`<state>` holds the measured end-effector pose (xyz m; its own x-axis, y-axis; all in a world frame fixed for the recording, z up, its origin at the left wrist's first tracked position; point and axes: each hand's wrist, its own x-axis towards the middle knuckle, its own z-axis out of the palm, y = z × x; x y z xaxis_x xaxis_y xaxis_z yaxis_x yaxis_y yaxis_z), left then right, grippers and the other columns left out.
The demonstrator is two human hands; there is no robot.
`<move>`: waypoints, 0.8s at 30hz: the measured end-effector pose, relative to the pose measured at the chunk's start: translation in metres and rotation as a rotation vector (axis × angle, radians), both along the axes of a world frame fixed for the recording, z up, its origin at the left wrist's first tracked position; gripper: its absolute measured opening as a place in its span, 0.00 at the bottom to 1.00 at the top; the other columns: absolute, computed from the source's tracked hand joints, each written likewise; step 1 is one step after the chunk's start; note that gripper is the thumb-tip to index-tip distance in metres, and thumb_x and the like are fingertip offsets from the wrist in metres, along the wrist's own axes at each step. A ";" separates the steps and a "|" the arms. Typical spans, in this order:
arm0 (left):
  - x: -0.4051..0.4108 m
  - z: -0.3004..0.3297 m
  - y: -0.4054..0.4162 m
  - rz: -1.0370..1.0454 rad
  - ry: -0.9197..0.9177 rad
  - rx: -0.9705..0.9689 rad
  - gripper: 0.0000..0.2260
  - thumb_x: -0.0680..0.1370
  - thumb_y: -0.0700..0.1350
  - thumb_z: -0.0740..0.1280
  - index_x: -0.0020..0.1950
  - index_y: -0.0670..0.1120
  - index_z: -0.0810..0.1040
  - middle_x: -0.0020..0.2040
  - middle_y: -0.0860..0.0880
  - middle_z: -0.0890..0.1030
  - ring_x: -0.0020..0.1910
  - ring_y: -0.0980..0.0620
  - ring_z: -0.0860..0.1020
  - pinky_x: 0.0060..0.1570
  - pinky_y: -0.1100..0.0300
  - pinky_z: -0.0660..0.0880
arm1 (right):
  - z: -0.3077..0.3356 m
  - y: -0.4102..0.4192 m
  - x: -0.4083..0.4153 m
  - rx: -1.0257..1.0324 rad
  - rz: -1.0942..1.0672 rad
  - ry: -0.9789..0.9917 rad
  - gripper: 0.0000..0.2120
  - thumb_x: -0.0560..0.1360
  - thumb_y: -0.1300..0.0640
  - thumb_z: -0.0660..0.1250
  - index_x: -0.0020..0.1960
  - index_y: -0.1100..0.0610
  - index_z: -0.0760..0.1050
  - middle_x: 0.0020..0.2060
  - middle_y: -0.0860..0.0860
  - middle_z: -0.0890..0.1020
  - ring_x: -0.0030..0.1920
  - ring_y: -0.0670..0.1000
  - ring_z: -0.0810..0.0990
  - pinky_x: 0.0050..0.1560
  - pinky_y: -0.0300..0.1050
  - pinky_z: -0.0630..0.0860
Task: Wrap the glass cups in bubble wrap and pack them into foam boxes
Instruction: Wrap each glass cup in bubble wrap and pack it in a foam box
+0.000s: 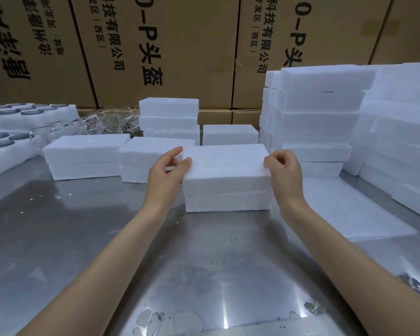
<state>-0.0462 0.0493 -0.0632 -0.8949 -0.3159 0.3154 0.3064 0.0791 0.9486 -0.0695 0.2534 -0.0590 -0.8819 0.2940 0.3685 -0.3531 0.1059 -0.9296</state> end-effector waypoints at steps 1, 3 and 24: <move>0.000 0.001 0.000 -0.005 -0.002 0.008 0.15 0.79 0.45 0.67 0.66 0.50 0.76 0.48 0.51 0.73 0.47 0.55 0.74 0.48 0.63 0.73 | 0.000 0.000 0.000 -0.002 -0.001 -0.001 0.07 0.73 0.61 0.62 0.38 0.52 0.68 0.34 0.43 0.70 0.29 0.35 0.68 0.31 0.28 0.65; 0.000 0.003 0.000 -0.024 0.005 0.045 0.15 0.79 0.46 0.66 0.65 0.51 0.76 0.52 0.53 0.77 0.48 0.57 0.76 0.48 0.66 0.74 | 0.001 0.001 -0.001 -0.020 -0.003 -0.001 0.07 0.73 0.60 0.62 0.39 0.51 0.69 0.35 0.42 0.71 0.34 0.38 0.69 0.35 0.35 0.65; -0.015 -0.006 0.000 -0.113 -0.132 0.010 0.09 0.81 0.48 0.60 0.61 0.54 0.71 0.56 0.54 0.74 0.54 0.54 0.72 0.53 0.62 0.68 | -0.006 0.004 -0.010 0.277 -0.031 -0.076 0.16 0.79 0.54 0.56 0.63 0.46 0.74 0.58 0.48 0.68 0.52 0.44 0.70 0.52 0.39 0.64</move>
